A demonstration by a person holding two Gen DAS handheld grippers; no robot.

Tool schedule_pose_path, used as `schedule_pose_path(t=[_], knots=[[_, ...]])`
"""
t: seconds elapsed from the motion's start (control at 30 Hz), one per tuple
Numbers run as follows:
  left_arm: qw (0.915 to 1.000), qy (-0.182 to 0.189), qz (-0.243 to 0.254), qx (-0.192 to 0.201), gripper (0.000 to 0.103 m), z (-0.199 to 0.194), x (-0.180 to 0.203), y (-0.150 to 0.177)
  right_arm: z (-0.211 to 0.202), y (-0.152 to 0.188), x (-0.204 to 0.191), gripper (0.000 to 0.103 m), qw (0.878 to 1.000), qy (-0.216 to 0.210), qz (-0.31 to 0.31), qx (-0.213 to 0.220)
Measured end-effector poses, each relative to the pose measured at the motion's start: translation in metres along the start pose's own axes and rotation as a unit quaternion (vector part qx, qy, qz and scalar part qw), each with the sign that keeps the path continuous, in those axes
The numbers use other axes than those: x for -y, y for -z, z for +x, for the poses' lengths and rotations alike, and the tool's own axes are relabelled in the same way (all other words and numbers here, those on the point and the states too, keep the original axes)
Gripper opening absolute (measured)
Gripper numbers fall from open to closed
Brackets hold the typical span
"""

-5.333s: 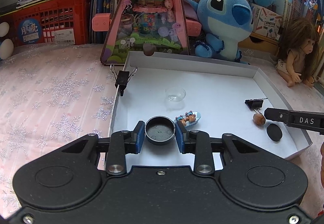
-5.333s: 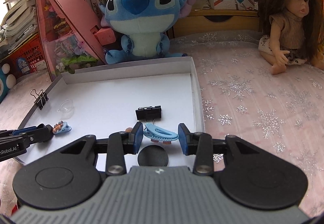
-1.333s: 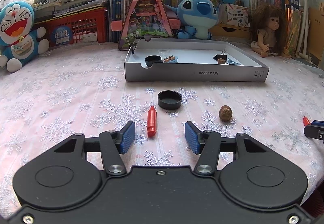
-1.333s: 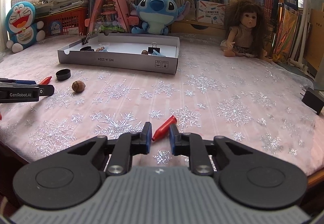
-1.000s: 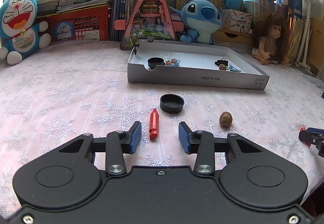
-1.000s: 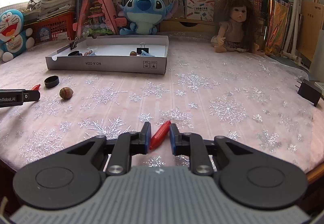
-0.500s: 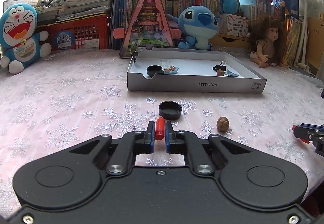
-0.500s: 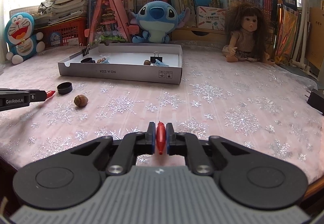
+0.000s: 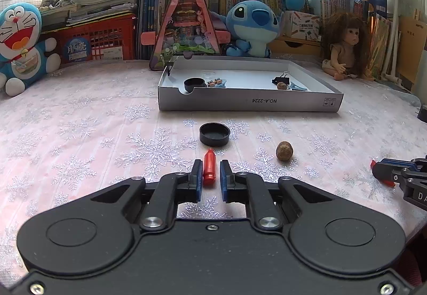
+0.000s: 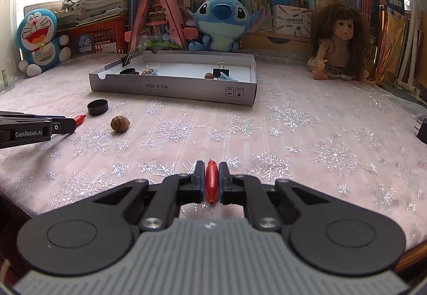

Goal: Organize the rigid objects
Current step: 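Lift and carry both red markers over the white tray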

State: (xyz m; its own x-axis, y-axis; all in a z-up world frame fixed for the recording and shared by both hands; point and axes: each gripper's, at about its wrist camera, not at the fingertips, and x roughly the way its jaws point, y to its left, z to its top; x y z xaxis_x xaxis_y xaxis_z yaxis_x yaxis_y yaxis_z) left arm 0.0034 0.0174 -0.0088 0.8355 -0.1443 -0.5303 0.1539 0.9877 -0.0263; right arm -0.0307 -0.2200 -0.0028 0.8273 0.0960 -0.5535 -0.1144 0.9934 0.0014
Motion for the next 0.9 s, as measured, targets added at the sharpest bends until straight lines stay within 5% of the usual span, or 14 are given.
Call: schedule_pose_path(t=[0.23, 0.43, 0.9], knots=[[0.9999, -0.009, -0.01, -0.007, 0.028, 0.008, -0.003, -0.004, 0.001, 0.002, -0.002, 0.013, 1.0, 0.002, -0.003, -0.001], [0.9999, -0.004, -0.01, -0.01, 0.009, 0.01, -0.002, -0.005, 0.001, 0.002, -0.002, 0.013, 1.0, 0.003, -0.003, -0.001], [1.0, 0.003, 0.002, 0.004, 0.009, -0.005, 0.001, -0.009, 0.006, -0.008, -0.001, 0.013, 1.0, 0.0, 0.0, 0.003]])
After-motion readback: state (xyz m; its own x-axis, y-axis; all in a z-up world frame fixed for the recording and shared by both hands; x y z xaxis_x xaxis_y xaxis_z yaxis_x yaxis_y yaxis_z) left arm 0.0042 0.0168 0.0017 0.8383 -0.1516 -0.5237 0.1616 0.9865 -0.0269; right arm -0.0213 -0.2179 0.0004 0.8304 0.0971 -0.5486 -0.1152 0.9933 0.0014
